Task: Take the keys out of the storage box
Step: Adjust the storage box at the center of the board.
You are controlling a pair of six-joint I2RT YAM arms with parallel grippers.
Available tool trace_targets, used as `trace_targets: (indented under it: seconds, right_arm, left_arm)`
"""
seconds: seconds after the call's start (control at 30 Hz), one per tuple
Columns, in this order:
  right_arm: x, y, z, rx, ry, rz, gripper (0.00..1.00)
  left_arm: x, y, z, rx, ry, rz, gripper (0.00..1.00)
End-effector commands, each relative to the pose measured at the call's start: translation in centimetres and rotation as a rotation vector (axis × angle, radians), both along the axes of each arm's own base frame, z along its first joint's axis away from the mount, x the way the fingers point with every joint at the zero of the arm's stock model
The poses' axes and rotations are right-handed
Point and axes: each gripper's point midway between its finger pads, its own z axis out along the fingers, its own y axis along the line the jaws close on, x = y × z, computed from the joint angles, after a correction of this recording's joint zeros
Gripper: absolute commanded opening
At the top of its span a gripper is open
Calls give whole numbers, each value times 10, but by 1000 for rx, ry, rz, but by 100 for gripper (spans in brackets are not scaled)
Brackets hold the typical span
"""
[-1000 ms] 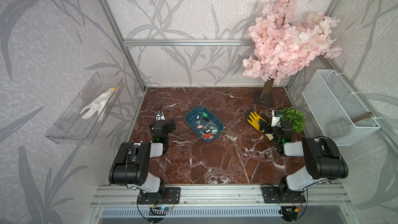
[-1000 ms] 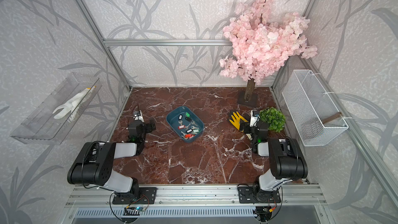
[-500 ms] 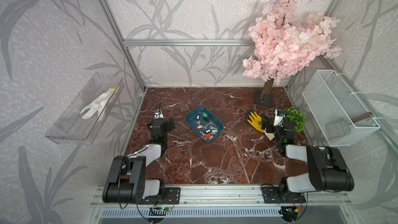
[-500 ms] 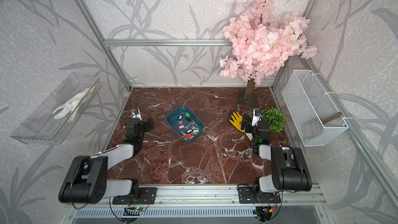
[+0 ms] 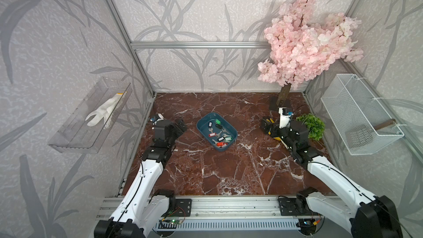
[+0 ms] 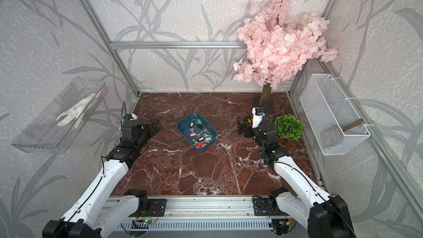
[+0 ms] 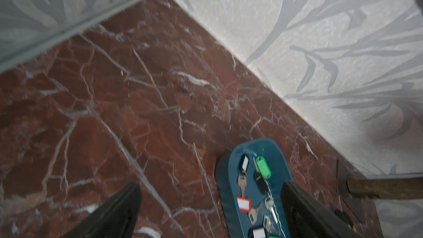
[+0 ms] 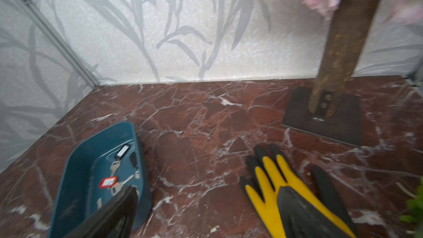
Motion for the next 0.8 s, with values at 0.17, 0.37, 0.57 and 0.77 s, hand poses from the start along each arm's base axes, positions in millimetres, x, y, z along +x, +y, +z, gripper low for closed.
trace_targets:
  seconds: [0.17, 0.37, 0.57, 0.77]
  right_arm:
    - [-12, 60, -45, -143, 269, 114, 99]
    - [-8, 73, -58, -185, 346, 139, 99]
    - [-10, 69, -64, -206, 367, 120, 99]
    - [-14, 62, -66, -213, 367, 99, 99]
  left_arm:
    - [-32, -60, -40, -11, 278, -125, 100]
    - [-11, -96, -61, 0, 344, -214, 94]
    - [11, -110, -79, 30, 378, -209, 88]
    - [27, -109, -89, 83, 392, -188, 77]
